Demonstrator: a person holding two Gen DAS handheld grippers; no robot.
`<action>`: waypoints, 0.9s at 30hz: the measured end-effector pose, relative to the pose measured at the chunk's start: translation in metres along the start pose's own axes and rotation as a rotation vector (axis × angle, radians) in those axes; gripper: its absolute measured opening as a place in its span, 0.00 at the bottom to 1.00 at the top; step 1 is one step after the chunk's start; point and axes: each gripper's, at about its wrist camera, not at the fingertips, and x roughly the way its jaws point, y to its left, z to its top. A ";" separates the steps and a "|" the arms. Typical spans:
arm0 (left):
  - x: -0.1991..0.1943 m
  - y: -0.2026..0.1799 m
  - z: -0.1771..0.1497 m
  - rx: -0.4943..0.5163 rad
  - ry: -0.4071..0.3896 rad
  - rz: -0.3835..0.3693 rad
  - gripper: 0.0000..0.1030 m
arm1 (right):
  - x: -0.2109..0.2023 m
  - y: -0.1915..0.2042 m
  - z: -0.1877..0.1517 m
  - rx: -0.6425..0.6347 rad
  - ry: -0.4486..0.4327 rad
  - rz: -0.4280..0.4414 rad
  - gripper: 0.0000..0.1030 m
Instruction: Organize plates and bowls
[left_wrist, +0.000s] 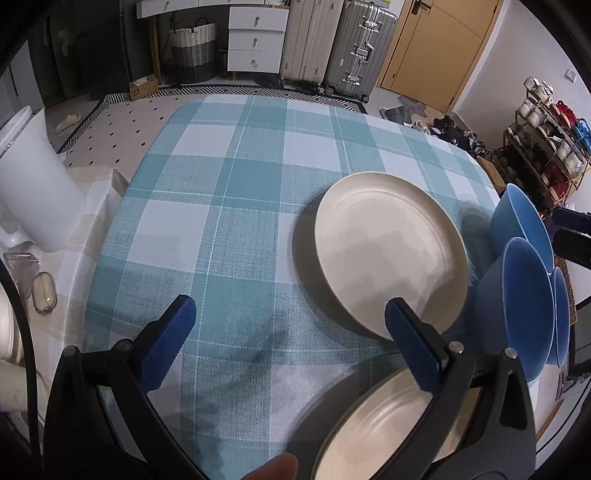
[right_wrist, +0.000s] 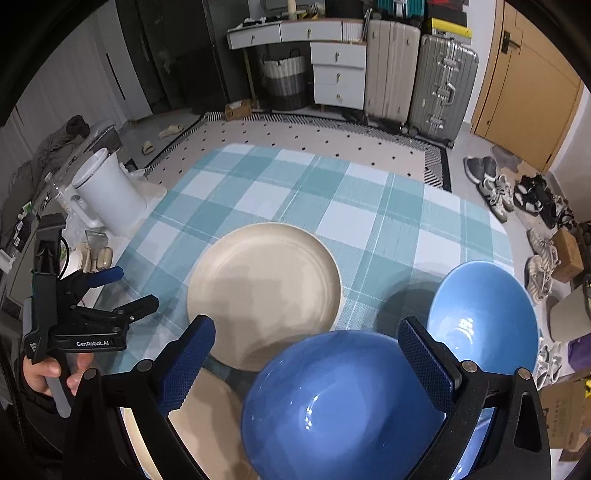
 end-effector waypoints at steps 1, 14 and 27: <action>0.002 0.000 0.001 -0.001 0.003 -0.001 0.99 | 0.004 -0.001 0.001 0.002 0.007 -0.002 0.99; 0.032 -0.003 0.010 -0.004 0.043 -0.005 0.99 | 0.056 -0.013 0.019 -0.003 0.110 0.002 0.98; 0.055 -0.010 0.012 0.019 0.081 -0.050 0.84 | 0.100 -0.016 0.026 -0.029 0.215 0.004 0.88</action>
